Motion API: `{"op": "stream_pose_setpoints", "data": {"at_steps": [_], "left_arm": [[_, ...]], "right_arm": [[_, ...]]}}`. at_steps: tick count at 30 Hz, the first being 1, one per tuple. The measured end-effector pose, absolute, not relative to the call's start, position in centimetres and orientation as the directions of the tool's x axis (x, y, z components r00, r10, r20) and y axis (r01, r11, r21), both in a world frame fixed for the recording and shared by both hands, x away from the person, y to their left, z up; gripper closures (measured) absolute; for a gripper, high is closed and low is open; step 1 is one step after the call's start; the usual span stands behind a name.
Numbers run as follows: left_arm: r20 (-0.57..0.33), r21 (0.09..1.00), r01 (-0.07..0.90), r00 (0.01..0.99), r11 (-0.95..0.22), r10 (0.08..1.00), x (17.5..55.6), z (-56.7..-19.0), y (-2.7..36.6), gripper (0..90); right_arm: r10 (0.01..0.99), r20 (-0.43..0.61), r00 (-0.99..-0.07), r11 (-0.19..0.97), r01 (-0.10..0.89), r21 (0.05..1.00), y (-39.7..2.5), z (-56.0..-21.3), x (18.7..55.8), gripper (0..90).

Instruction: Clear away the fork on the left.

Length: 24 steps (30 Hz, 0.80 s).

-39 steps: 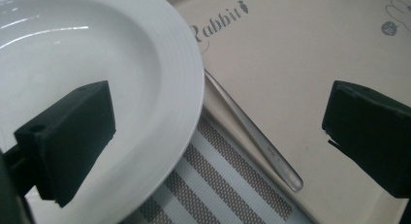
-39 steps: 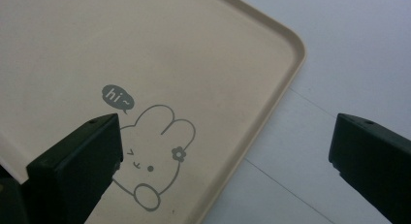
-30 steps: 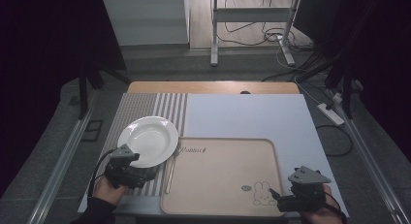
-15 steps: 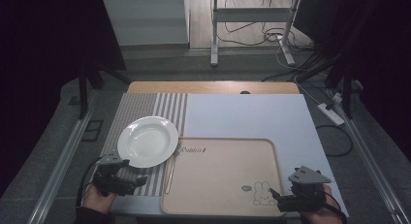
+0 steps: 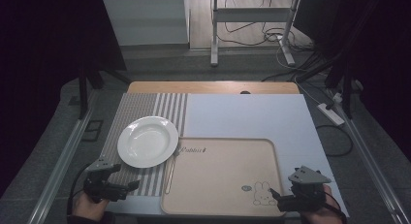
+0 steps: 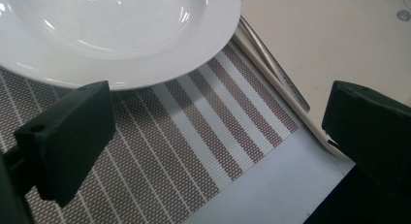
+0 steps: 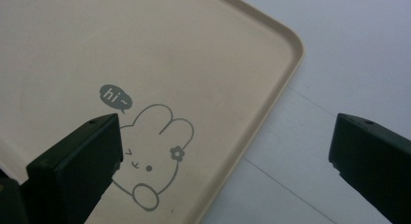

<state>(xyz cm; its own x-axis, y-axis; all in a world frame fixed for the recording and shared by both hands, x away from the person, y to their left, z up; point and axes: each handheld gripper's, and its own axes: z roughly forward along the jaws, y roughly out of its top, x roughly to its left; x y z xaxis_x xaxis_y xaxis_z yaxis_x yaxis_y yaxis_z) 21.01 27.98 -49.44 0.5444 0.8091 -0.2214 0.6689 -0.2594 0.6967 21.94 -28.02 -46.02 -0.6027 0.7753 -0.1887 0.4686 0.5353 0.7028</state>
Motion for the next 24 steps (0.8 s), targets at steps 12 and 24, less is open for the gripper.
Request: {"op": "stream_pose_setpoints", "data": {"at_steps": [12,24], "left_arm": [[-0.198,0.703,0.663,0.529,-0.256,0.825,20.0,-49.3,28.5,0.0],[-0.182,0.713,0.651,0.529,-0.259,0.829,19.0,-49.1,28.7,0.0]], "right_arm": [[0.779,-0.186,-0.599,0.53,0.47,0.706,-28.1,-46.0,21.9,0.0],[0.785,-0.181,-0.593,0.522,0.475,0.708,-28.1,-46.0,21.9,0.0]]}}
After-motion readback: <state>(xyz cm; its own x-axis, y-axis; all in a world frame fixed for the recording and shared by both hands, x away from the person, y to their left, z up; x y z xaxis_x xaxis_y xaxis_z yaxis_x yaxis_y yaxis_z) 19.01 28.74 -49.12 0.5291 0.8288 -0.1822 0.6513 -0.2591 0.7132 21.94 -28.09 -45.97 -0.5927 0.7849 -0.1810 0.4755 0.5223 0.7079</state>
